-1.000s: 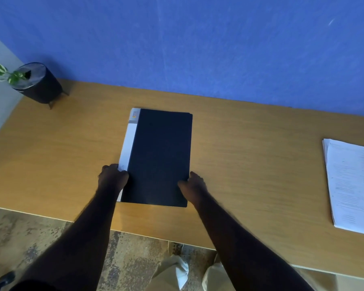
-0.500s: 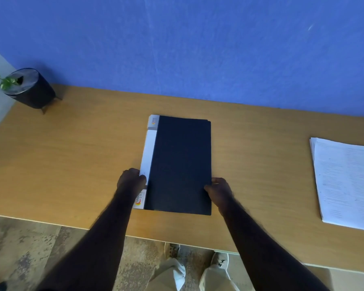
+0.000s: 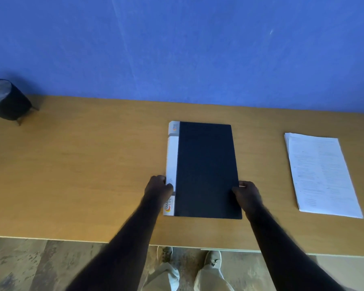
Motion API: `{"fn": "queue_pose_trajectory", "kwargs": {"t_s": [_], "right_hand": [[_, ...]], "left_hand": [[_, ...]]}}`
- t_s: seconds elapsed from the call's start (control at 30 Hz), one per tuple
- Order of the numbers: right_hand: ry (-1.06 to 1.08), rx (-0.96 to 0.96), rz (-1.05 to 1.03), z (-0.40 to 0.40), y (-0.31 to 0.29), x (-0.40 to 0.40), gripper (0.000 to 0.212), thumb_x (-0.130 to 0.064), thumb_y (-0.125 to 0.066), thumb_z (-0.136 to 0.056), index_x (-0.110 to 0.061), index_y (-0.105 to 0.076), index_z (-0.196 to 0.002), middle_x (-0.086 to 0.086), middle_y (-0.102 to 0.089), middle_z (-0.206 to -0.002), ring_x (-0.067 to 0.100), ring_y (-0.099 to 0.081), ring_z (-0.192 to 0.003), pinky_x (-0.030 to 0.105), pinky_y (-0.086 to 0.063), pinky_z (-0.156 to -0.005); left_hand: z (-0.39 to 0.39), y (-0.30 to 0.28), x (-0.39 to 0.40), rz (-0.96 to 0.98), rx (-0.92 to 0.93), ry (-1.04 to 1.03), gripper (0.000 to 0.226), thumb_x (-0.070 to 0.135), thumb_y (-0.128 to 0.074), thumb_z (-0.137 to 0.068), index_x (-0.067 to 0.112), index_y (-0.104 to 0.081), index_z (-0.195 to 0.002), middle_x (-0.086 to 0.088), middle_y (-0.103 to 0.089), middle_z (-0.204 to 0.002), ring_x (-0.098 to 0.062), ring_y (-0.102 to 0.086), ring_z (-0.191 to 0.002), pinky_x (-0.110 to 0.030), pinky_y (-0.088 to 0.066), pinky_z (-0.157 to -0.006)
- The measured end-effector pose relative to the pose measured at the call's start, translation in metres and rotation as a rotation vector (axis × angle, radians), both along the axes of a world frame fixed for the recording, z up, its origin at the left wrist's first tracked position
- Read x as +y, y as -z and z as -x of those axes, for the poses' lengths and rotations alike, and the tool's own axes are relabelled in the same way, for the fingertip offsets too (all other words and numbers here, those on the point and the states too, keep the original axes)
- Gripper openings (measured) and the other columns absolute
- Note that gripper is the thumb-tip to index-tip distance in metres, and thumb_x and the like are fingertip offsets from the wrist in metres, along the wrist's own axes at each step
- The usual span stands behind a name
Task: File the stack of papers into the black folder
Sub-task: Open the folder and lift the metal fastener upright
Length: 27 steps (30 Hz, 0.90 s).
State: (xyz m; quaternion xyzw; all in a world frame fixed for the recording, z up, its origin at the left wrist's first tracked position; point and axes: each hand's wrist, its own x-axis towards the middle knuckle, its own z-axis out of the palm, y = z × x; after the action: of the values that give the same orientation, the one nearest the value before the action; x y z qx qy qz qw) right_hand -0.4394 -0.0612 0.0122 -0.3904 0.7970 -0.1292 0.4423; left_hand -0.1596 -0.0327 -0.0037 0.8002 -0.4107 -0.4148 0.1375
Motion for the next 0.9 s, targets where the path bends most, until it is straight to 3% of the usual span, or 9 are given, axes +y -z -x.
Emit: {"fn": "queue_pose_trajectory", "kwargs": {"t_s": [0.17,0.23,0.37,0.47,0.53,0.67,0.77,0.83,0.9], "right_hand": [[0.018,0.014,0.096,0.017,-0.018,-0.002,0.022,-0.027,-0.054,-0.094,-0.012,-0.066,-0.102,0.005,-0.072,-0.096,0.027,-0.066,-0.084,0.044,-0.055,-0.074],[0.002,-0.010,0.180,0.016,-0.032,-0.003,0.033,-0.035,-0.048,-0.099,-0.009,-0.067,-0.092,0.009,-0.072,-0.093,0.032,-0.066,-0.084,0.044,-0.053,-0.071],[0.023,-0.210,0.345,-0.001,-0.067,0.000,0.041,-0.045,-0.038,-0.104,-0.016,-0.066,-0.099,0.004,-0.073,-0.100,0.026,-0.068,-0.094,0.052,-0.056,-0.082],[-0.016,-0.365,0.466,-0.031,-0.094,0.007,0.037,-0.046,-0.038,-0.105,-0.024,-0.067,-0.097,0.001,-0.071,-0.102,0.023,-0.067,-0.100,0.041,-0.054,-0.079],[-0.118,-0.483,0.525,-0.057,-0.109,0.015,0.032,-0.048,-0.039,-0.101,-0.032,-0.066,-0.100,-0.010,-0.071,-0.101,0.010,-0.067,-0.099,0.032,-0.051,-0.078],[-0.489,-0.667,0.560,-0.104,-0.121,0.035,0.037,-0.043,-0.038,-0.105,-0.025,-0.066,-0.122,-0.018,-0.070,-0.117,0.003,-0.064,-0.112,0.020,-0.052,-0.087],[-0.751,-0.635,0.554,-0.131,-0.117,0.041,0.047,-0.043,-0.039,-0.105,-0.016,-0.060,-0.137,-0.001,-0.060,-0.144,0.005,-0.054,-0.133,0.027,-0.048,-0.105],[-0.849,-0.579,0.551,-0.142,-0.110,0.041,0.046,-0.043,-0.041,-0.106,-0.016,-0.059,-0.138,0.000,-0.057,-0.147,0.003,-0.051,-0.135,0.027,-0.046,-0.108],[-0.877,-0.510,0.548,-0.143,-0.098,0.040,0.044,-0.042,-0.042,-0.106,-0.018,-0.061,-0.136,-0.002,-0.057,-0.147,0.000,-0.050,-0.134,0.024,-0.044,-0.107]], "left_hand": [[0.014,0.000,-0.003,-0.043,0.044,0.085,0.039,0.025,-0.049,-0.073,0.011,-0.069,-0.104,-0.009,-0.068,-0.106,-0.026,-0.068,-0.089,-0.033,-0.056,-0.072],[0.012,-0.002,-0.002,-0.056,0.048,0.080,0.040,0.026,-0.049,-0.073,0.016,-0.069,-0.106,-0.006,-0.069,-0.107,-0.023,-0.068,-0.088,-0.037,-0.060,-0.075],[0.005,-0.019,-0.004,-0.027,0.088,0.012,0.052,0.029,-0.059,-0.082,0.019,-0.059,-0.133,-0.004,-0.062,-0.131,-0.018,-0.062,-0.104,-0.028,-0.052,-0.077],[0.001,-0.050,-0.009,0.145,0.202,-0.040,0.045,0.030,-0.066,-0.090,0.020,-0.061,-0.133,-0.004,-0.061,-0.133,-0.017,-0.059,-0.110,-0.032,-0.049,-0.092],[0.000,-0.083,-0.008,0.238,0.374,-0.072,0.035,0.032,-0.066,-0.093,0.025,-0.064,-0.127,0.001,-0.064,-0.125,-0.023,-0.063,-0.113,-0.040,-0.053,-0.093],[-0.014,-0.148,0.002,0.372,0.622,-0.040,0.038,0.051,-0.055,-0.093,0.035,-0.061,-0.127,0.008,-0.067,-0.123,-0.012,-0.066,-0.109,-0.032,-0.057,-0.082],[-0.033,-0.172,0.010,0.442,0.604,-0.018,0.053,0.054,-0.051,-0.092,0.027,-0.055,-0.137,0.004,-0.066,-0.130,-0.011,-0.064,-0.117,-0.035,-0.057,-0.090],[-0.050,-0.174,0.013,0.468,0.534,-0.064,0.044,0.042,-0.059,-0.095,0.026,-0.057,-0.136,0.006,-0.067,-0.131,-0.013,-0.063,-0.119,-0.037,-0.054,-0.093],[-0.070,-0.169,0.017,0.487,0.509,-0.143,0.028,0.024,-0.063,-0.096,0.029,-0.064,-0.124,0.011,-0.073,-0.118,-0.008,-0.069,-0.106,-0.030,-0.056,-0.081]]}}
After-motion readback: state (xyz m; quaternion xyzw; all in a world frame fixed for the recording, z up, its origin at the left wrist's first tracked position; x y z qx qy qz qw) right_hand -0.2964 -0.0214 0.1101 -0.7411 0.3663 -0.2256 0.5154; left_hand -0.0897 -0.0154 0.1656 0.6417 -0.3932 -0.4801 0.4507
